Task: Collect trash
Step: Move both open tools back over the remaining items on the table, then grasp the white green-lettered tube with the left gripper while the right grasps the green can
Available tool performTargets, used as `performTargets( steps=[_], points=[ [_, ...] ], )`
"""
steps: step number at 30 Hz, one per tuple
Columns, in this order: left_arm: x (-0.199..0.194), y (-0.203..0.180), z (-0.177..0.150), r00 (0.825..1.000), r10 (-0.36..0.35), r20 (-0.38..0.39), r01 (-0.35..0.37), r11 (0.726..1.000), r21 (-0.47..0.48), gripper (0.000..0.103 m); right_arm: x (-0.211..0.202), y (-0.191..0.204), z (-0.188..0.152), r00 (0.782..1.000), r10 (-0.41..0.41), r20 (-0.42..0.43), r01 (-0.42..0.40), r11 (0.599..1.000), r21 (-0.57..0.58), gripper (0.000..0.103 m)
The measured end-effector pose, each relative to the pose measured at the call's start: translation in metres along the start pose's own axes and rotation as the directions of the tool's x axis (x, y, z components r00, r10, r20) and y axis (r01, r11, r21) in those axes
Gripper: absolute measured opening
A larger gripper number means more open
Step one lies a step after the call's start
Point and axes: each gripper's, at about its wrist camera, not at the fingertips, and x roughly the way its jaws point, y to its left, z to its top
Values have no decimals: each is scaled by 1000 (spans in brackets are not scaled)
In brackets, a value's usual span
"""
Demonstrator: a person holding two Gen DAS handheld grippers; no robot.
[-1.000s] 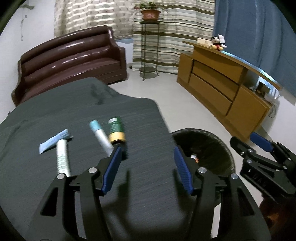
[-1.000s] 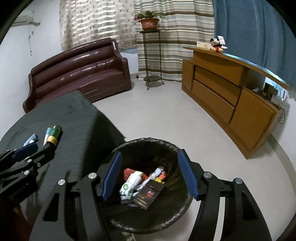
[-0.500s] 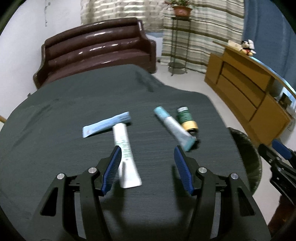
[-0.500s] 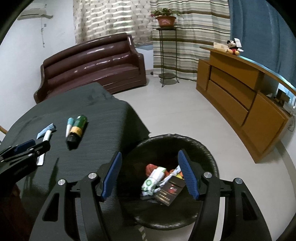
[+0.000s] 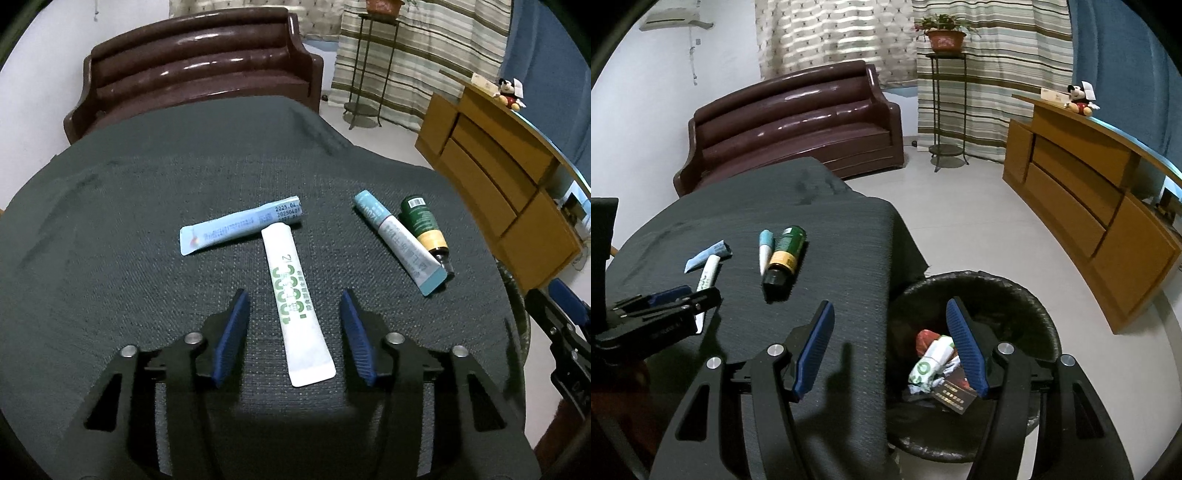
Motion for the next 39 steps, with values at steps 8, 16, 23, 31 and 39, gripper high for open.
performTargets(
  steps=[8, 16, 23, 31, 39],
  points=[
    [-2, 10, -4, 999, -27, 18, 27, 1000, 0, 19, 4, 8, 2, 1000, 16, -9, -16, 1000, -16, 62],
    [-7, 14, -6, 996, -86, 22, 86, 996, -2, 17, 8, 24, 8, 999, 32, -8, -33, 999, -39, 62],
    [-19, 24, -4, 995, -86, 54, 87, 996, -4, 17, 20, 43, 19, 998, 56, -14, -57, 997, -57, 62],
    [-26, 49, 2, 995, -52, 83, 55, 998, -31, 17, 42, 63, 33, 998, 54, -45, -58, 994, -88, 58],
    [-25, 70, 6, 995, -24, 95, 29, 998, -49, 17, 57, 75, 38, 995, 39, -90, -49, 993, -109, 48]
  ],
)
